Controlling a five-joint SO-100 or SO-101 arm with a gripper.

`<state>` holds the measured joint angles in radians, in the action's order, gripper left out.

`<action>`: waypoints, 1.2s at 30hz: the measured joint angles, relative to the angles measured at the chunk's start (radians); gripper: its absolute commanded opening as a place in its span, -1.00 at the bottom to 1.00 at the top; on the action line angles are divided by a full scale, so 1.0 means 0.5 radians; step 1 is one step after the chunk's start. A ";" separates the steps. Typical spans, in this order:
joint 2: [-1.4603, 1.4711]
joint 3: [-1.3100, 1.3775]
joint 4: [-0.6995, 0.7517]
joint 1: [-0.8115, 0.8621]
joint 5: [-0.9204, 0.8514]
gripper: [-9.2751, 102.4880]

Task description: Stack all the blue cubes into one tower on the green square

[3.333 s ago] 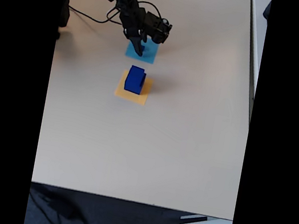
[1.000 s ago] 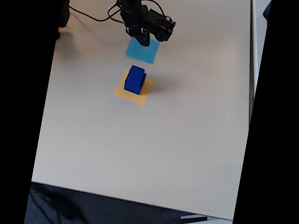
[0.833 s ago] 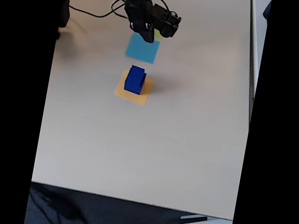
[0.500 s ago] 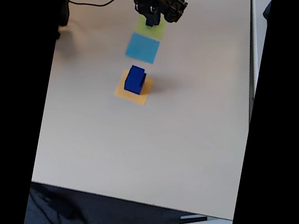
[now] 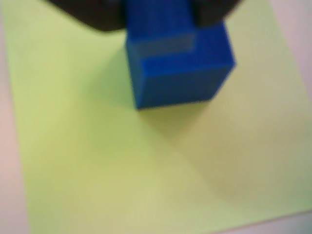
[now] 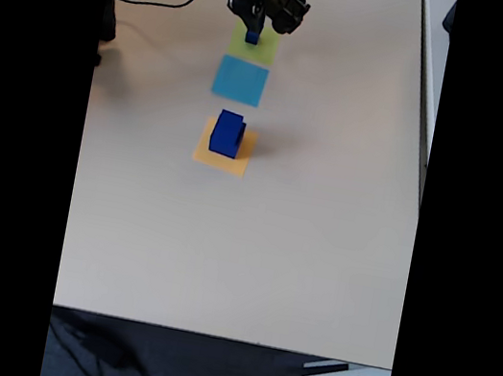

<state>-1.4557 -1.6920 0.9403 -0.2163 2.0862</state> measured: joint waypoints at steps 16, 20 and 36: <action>0.153 0.276 0.328 -0.021 -0.212 -0.84; 0.202 0.276 0.328 -0.074 -0.212 -0.84; 0.288 0.433 0.396 -0.089 -0.215 -0.84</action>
<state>-1.3116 -1.4757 1.1382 -0.2608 1.9788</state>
